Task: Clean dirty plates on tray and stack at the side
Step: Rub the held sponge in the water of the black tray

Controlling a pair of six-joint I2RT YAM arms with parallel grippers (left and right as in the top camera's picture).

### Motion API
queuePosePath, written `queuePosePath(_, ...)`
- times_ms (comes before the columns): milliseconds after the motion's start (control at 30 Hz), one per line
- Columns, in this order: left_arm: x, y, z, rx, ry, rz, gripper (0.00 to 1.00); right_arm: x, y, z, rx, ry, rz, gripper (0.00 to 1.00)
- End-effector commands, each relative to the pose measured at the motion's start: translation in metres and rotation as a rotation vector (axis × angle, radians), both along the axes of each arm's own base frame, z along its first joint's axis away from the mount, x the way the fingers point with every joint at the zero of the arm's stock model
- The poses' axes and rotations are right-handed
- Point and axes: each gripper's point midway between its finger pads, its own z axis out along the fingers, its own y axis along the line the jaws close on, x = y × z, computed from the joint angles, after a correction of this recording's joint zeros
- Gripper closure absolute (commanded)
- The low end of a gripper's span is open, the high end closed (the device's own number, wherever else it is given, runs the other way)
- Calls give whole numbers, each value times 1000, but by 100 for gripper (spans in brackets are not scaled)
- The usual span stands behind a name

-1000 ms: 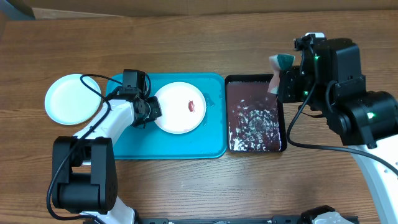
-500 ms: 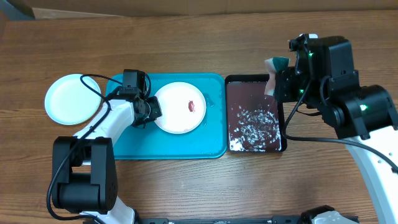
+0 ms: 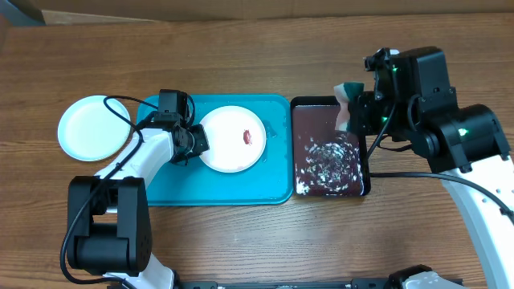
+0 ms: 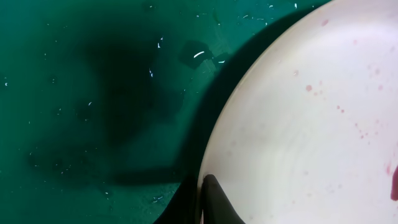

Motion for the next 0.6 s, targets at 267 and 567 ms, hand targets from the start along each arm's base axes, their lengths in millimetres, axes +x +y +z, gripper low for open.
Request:
queuePosePath(267, 2, -1, -3, 11, 4, -15, 94, 1, -7, -1, -33, 12, -55, 96)
queuePosePath(567, 2, -1, -3, 11, 4, -15, 94, 1, -2, -7, -15, 43, -70, 96)
